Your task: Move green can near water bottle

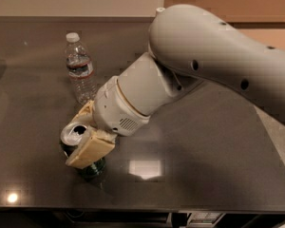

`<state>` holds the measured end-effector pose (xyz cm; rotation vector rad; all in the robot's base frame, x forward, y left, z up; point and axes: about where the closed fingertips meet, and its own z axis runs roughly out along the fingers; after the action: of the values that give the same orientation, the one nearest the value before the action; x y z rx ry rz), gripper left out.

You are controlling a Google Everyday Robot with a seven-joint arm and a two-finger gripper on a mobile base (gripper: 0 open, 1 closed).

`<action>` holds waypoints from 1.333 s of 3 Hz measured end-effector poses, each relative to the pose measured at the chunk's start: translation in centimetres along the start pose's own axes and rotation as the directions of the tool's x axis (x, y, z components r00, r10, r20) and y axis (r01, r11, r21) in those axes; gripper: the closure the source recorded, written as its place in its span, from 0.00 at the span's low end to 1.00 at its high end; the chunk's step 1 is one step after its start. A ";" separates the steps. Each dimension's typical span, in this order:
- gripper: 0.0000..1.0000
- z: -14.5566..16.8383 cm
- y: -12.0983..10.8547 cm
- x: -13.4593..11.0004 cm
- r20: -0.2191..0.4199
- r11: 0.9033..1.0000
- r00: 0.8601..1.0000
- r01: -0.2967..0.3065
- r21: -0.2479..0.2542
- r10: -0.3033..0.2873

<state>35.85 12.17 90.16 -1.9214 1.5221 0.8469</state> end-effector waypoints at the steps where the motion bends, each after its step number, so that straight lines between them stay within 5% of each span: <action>1: 1.00 -2.5 -4.0 0.4 -0.001 0.997 0.999 -0.036 0.063 0.036; 4: 1.00 -5.3 -13.6 0.6 0.049 0.980 0.994 -0.100 0.174 0.093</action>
Offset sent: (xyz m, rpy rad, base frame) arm 0.1367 -0.0268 0.0428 0.0536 -0.0425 -0.2000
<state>49.94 10.82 93.59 -1.7057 1.6197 0.7598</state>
